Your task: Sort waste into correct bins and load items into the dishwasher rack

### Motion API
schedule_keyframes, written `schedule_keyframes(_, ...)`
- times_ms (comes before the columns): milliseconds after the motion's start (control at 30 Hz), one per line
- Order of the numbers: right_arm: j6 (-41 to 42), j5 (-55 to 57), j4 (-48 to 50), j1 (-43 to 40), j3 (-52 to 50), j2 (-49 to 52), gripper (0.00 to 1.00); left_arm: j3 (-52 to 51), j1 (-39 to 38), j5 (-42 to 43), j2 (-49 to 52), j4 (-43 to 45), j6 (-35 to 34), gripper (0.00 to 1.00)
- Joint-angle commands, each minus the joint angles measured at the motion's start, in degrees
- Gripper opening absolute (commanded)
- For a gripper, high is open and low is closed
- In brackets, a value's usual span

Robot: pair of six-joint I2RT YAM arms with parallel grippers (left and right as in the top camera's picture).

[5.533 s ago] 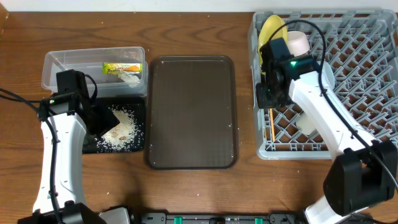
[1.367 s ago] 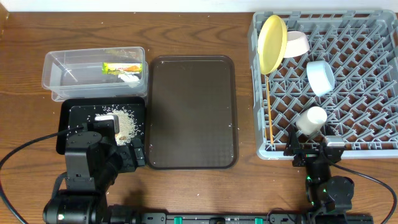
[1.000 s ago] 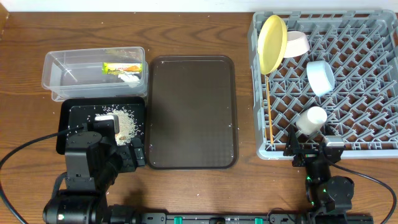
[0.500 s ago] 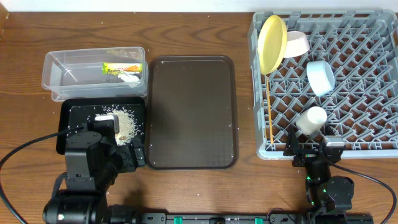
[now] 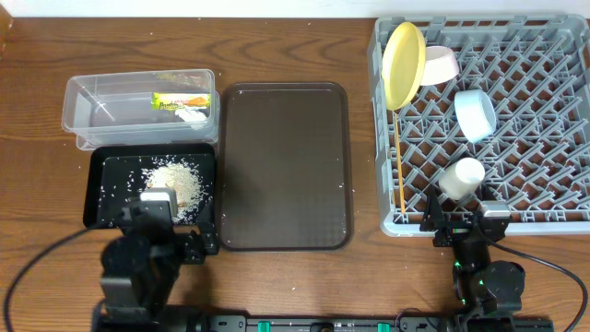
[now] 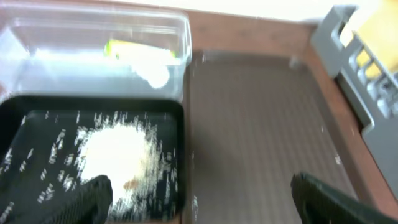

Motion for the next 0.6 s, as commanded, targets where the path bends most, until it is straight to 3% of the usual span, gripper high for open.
schedule_keyframes(0, -0.79, -0.24, -0.24, -1.25, -0.09, -0.35, 0.99, -8.2, -0.24, -0.28, -5.86, 6.8, 1.05, 0.94)
schedule_keyframes(433, -0.79, -0.24, -0.24, -1.25, -0.09, -0.35, 0.99, -32.98, -0.17, -8.15, -17.79, 46.36, 1.38, 0.94)
schedule_keyframes(567, -0.79, -0.24, -0.24, -1.25, -0.09, -0.35, 0.99, -33.53, -0.17, -11.13, -17.79, 45.35, 2.99, 0.94)
